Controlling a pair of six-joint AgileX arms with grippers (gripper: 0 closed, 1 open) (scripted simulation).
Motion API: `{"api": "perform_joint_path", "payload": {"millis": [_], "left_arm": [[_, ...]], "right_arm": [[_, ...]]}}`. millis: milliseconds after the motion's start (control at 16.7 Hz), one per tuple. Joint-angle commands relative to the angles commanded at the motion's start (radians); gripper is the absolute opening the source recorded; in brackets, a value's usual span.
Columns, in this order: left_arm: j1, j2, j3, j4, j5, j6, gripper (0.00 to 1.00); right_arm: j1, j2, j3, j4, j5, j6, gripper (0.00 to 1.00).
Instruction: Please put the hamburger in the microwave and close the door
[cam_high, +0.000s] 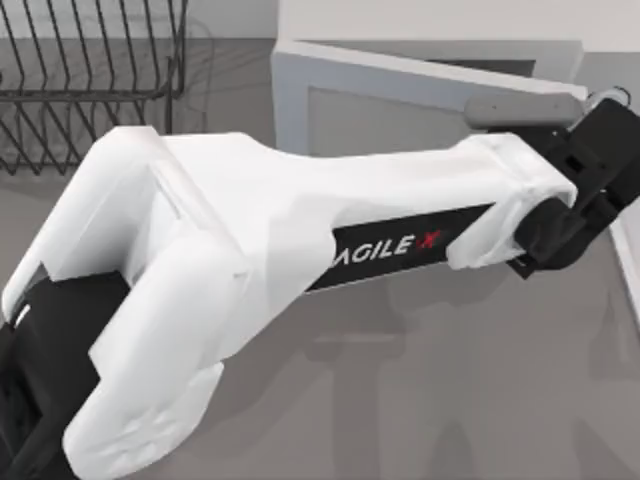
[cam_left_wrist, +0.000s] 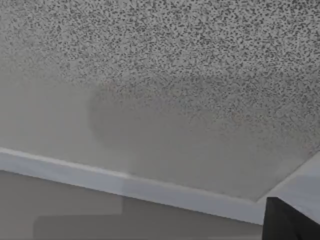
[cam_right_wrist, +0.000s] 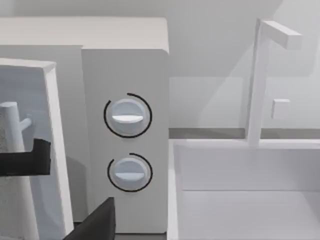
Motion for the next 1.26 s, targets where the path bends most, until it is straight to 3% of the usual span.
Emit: {"api": "perform_joint_path", "payload": {"millis": [420,1020,1260], "left_arm": [[0.005,0.021,0.033,-0.011,0.007,0.011,0.0],[0.123,0.281,0.467,-0.123,0.088,0.123,0.0],[0.148,0.32,0.535,-0.14,0.099,0.139,0.0]], "right_arm": [[0.0,0.0,0.0,0.0,0.0,0.0,1.0],[0.0,0.0,0.0,0.0,0.0,0.0,1.0],[0.0,0.0,0.0,0.0,0.0,0.0,1.0]]}}
